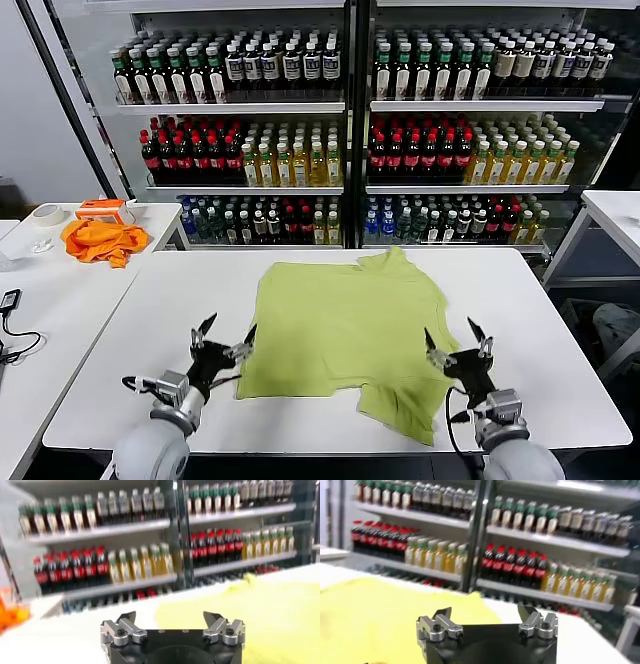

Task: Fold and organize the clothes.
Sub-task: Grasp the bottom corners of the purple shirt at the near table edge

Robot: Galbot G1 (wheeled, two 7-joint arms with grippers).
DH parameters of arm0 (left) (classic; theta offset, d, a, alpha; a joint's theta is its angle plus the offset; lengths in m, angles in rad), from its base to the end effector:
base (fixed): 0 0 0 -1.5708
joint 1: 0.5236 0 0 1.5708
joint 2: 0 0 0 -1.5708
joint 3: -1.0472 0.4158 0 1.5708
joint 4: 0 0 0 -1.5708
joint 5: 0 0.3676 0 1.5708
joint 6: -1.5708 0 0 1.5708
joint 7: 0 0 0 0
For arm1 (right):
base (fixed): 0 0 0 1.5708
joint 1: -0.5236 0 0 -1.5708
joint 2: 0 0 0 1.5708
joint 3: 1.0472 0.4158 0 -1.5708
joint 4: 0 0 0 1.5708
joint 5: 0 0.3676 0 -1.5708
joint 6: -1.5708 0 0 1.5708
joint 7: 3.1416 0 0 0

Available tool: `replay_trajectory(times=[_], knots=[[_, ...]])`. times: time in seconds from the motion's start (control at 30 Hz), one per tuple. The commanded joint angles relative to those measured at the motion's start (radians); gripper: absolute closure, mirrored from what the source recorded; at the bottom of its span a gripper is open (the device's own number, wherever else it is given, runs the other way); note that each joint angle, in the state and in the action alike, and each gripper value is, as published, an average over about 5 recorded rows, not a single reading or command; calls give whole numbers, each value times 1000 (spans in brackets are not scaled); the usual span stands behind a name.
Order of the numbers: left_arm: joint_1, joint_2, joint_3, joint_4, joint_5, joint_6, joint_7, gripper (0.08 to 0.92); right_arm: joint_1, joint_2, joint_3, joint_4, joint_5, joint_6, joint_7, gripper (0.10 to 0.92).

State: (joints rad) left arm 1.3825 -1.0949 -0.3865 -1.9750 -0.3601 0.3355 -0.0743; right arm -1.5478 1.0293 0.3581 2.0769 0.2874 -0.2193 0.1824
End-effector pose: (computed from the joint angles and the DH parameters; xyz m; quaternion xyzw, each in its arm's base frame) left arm 0.2299 0.0832 -0.3578 -0.1064 -0.9780 -0.0493 0.1726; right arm 0.1674 -0.0771 -0.3548 0.0974 -0.9802 0.0901 0.1469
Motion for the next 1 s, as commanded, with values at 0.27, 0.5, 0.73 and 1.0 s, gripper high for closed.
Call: replay_trajectory(times=[0.27, 0.5, 0.73, 1.0], knots=[[143, 16, -7, -75, -109, 143, -52, 177, -104, -10, -50, 31, 31, -27, 35, 203], [141, 9, -6, -79, -106, 153, -58, 177, -125, 0, -52, 38, 30, -32, 68, 203], [134, 6, -5, -66, -98, 151, -53, 177, -136, 14, -69, 41, 33, -69, 113, 227], [126, 8, 5, -34, -98, 123, -42, 302, -131, 12, -72, 34, 111, -98, 117, 439]])
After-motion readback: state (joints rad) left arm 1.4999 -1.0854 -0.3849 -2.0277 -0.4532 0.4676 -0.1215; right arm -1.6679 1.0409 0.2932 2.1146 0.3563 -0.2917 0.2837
